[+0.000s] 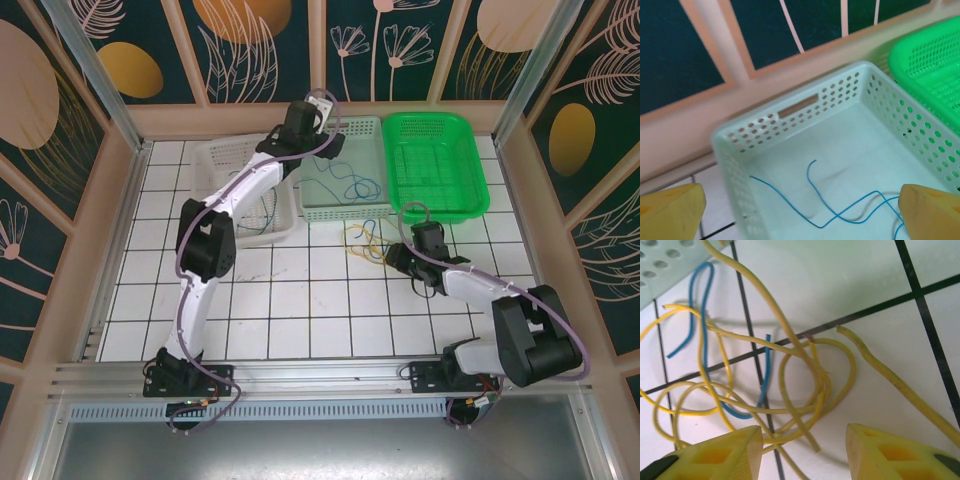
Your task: Untangle the cables
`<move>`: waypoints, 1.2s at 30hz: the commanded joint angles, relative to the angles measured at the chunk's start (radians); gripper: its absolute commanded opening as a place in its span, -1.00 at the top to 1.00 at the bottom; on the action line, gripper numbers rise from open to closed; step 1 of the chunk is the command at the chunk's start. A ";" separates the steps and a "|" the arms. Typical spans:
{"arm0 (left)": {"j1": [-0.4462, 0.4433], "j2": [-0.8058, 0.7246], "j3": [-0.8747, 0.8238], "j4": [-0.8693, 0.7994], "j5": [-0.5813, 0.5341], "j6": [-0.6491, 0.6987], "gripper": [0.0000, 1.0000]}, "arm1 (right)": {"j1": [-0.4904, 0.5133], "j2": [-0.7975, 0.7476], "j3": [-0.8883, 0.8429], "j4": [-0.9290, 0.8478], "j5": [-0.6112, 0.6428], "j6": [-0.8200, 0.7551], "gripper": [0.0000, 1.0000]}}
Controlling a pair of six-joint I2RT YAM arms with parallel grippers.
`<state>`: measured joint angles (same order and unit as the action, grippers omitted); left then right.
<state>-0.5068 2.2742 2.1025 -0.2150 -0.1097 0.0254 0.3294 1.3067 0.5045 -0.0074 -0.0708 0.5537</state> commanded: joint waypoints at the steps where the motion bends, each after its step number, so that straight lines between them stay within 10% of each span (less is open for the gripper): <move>1: 0.005 -0.114 -0.049 -0.007 -0.077 0.046 -0.97 | 0.021 -0.058 0.044 -0.065 0.037 -0.023 -0.01; 8: 0.014 -0.160 -0.162 -0.052 -0.112 0.083 -0.96 | 0.056 -0.161 0.140 -0.122 0.018 -0.103 -0.13; 13: 0.076 -0.299 -0.358 0.089 0.061 -0.117 -0.97 | 0.061 -0.129 0.277 -0.088 -0.062 -0.269 -0.15; 24: 0.172 -0.704 -0.871 0.264 0.110 -0.403 -0.97 | 0.099 0.469 0.818 -0.133 -0.207 -0.811 -0.09; 36: 0.193 -0.954 -1.152 0.245 0.091 -0.465 -0.97 | 0.153 0.789 1.081 -0.174 -0.224 -1.037 -0.17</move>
<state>-0.3126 1.3575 0.9943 0.0257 -0.0250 -0.3992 0.4534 2.0644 1.5570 -0.1577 -0.2710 -0.3958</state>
